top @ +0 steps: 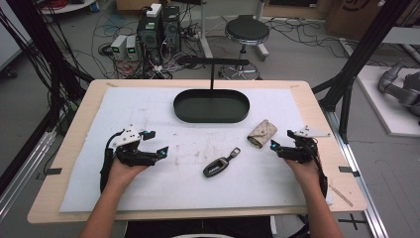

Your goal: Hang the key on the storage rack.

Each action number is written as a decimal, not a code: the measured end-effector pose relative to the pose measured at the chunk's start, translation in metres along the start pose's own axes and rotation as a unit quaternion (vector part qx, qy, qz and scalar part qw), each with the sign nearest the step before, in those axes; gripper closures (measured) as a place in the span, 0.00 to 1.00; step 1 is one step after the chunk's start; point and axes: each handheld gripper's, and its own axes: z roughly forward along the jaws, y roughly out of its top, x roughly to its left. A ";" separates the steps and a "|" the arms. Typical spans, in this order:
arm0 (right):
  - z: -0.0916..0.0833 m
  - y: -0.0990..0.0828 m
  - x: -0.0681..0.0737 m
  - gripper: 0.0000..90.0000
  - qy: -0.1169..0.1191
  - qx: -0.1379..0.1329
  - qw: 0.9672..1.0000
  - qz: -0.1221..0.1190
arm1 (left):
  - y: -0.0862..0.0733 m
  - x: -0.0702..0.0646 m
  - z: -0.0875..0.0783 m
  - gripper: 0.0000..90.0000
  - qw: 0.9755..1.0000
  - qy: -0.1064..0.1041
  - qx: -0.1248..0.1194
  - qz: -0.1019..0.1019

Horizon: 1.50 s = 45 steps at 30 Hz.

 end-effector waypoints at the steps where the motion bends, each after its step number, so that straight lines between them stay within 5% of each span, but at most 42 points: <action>1: 0.000 0.000 0.000 0.21 -0.001 0.000 1.000 0.003 | 0.000 0.000 0.001 0.21 1.000 -0.002 0.000 0.000; 24: -0.005 -0.005 0.007 0.21 -0.002 0.009 1.000 -0.006 | 0.003 -0.003 0.015 0.21 1.000 -0.009 0.009 -0.007; 36: -0.016 -0.013 0.002 0.21 -0.015 0.015 1.000 0.001 | 0.013 -0.015 0.038 0.21 0.999 -0.038 0.019 -0.003; 45: -0.023 -0.020 0.001 0.21 -0.020 0.018 1.000 0.003 | 0.023 -0.032 0.071 0.21 0.996 -0.084 0.027 -0.013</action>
